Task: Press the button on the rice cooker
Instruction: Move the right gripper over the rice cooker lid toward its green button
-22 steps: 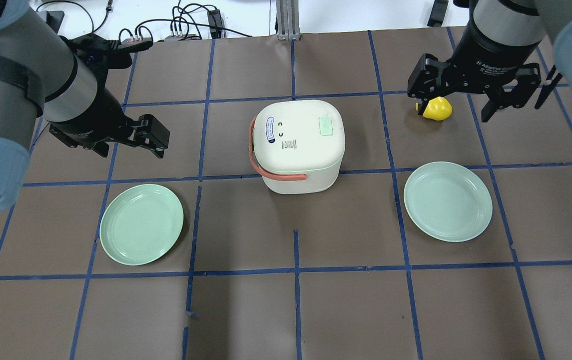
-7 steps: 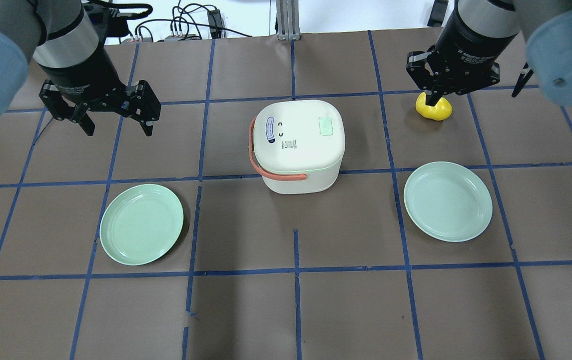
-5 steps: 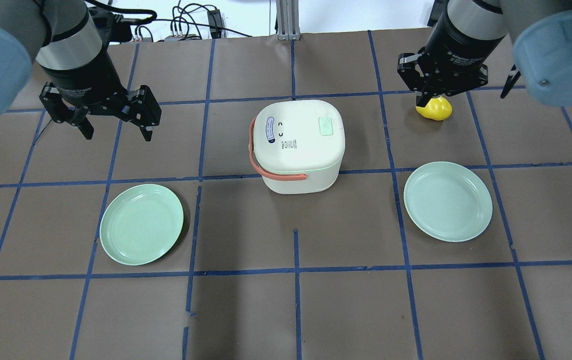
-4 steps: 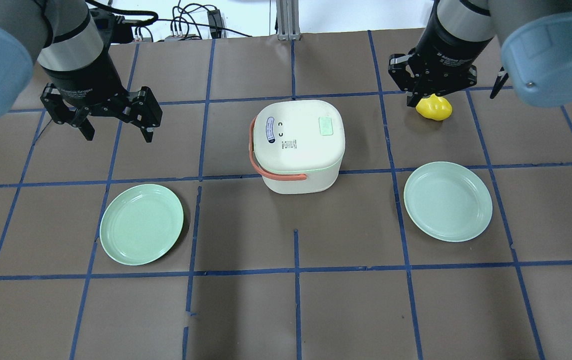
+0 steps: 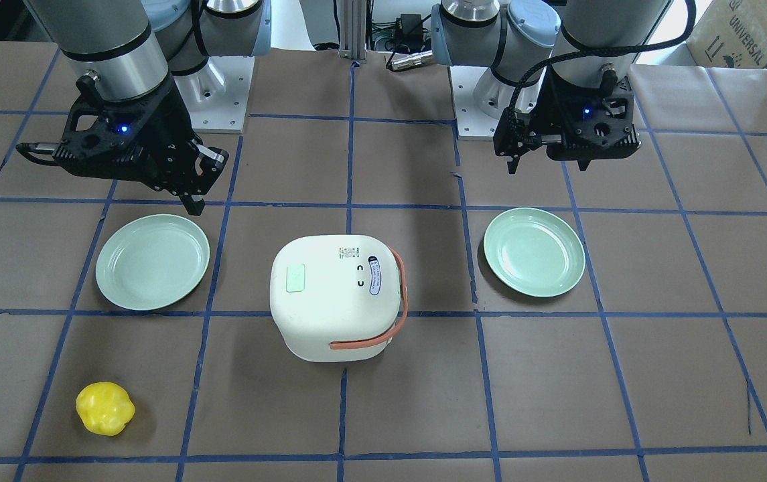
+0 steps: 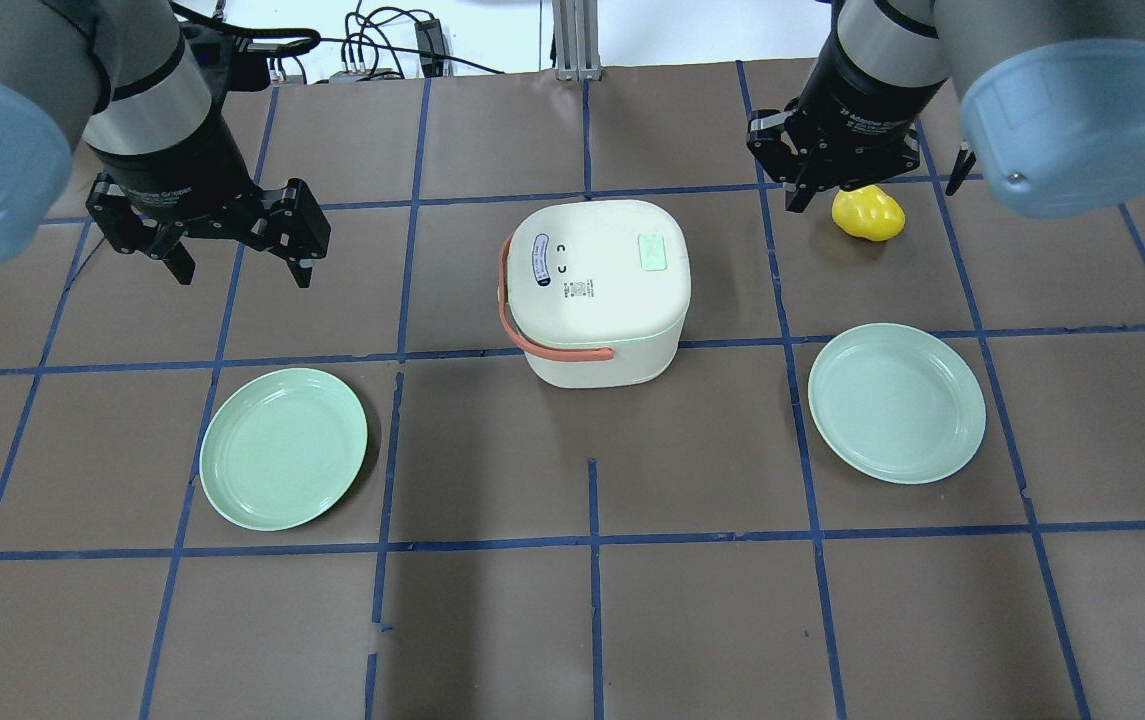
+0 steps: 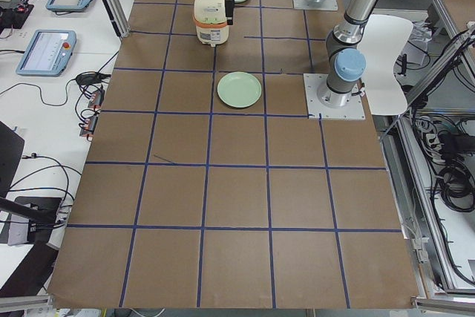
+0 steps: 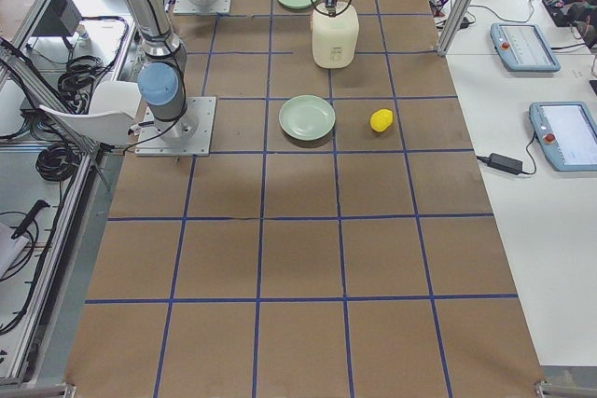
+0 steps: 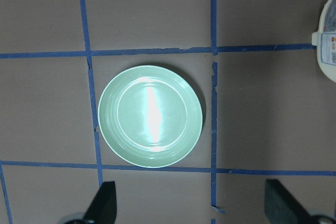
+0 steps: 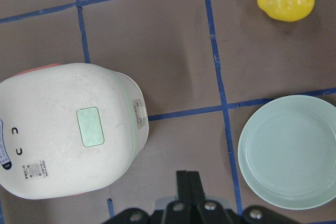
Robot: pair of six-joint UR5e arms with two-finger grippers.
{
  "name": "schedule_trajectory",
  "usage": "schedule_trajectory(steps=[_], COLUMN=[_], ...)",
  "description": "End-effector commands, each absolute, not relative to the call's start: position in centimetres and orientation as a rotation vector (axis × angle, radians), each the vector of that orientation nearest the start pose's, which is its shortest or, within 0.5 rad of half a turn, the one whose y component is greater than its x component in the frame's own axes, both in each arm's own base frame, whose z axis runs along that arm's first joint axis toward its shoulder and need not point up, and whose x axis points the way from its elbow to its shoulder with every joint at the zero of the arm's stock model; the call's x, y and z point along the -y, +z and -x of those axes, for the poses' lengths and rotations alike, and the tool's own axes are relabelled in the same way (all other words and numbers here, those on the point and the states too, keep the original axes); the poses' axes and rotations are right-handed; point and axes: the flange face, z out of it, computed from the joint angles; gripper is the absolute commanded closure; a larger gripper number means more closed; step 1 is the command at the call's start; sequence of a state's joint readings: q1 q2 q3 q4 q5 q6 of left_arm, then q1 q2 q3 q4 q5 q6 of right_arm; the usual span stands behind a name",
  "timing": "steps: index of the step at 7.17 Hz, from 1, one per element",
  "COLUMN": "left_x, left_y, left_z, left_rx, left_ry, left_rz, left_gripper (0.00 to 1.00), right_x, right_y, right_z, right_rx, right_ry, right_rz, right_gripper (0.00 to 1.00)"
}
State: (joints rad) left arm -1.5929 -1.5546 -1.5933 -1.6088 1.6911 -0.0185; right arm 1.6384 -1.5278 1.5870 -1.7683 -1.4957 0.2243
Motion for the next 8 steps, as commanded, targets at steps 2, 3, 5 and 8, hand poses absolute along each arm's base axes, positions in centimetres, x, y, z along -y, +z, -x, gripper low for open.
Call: schedule_trajectory(steps=[2,3,5,8], left_x=[46.8,46.0,45.7,46.1], left_y=[48.4,48.0,48.1,47.9], left_z=[13.5,13.8,14.1,14.0], left_rx=[-3.043,-3.063,-3.102,-3.106], left_ry=[0.055,0.06,0.032,0.023], left_rz=[0.002,-0.002,0.016,0.002], left_gripper=[0.0,0.0,0.0,0.0], right_x=[51.1,51.1,51.9,52.9], right_y=[47.9,47.7,46.0,43.1], right_z=[-17.8,-18.6,-21.5,-24.0], right_rx=[-3.031,-3.027,-3.024,-2.997], right_ry=[-0.19,-0.188,-0.208,-0.174], right_rz=[-0.229,-0.208,-0.13,-0.064], right_gripper=[0.94,0.94,0.94,0.94])
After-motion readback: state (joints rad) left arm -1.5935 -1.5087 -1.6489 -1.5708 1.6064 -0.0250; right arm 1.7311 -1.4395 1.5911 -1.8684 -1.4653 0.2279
